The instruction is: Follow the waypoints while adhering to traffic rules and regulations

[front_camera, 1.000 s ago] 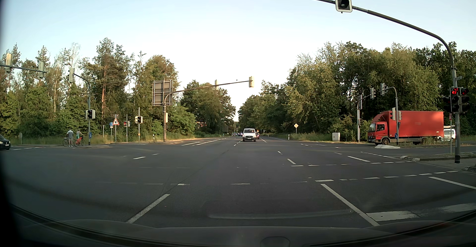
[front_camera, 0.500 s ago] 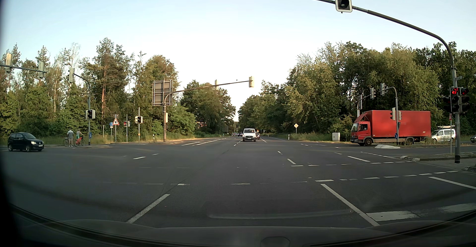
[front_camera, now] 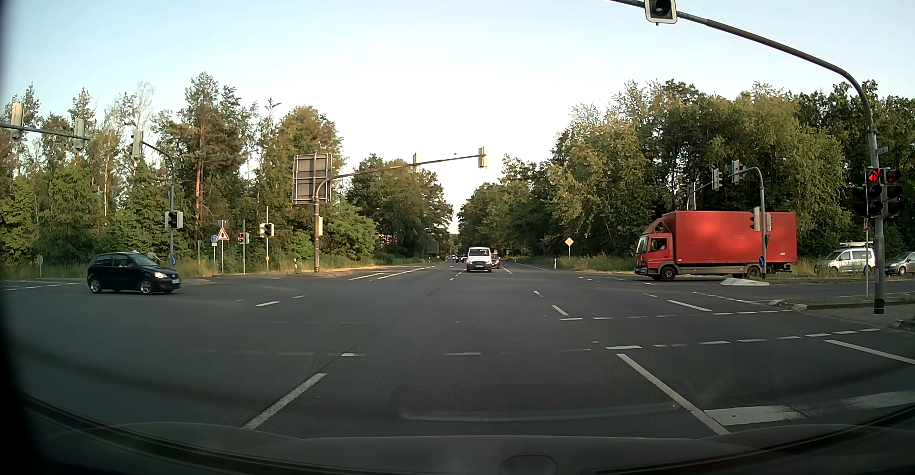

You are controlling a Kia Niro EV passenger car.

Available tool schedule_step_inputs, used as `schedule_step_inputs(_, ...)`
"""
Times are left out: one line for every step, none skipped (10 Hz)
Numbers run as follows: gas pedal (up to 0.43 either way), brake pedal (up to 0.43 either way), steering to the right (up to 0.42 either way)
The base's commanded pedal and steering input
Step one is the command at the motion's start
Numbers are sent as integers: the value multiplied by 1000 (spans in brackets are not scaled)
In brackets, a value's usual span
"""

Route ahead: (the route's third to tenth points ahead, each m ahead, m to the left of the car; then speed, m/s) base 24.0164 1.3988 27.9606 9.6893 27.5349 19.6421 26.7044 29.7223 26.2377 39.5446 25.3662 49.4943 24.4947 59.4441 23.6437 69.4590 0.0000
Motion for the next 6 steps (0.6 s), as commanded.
schedule_step_inputs(0, 348, -4)
schedule_step_inputs(0, 348, -4)
schedule_step_inputs(0, 348, -4)
schedule_step_inputs(0, 348, -4)
schedule_step_inputs(0, 348, -4)
schedule_step_inputs(0, 341, -4)
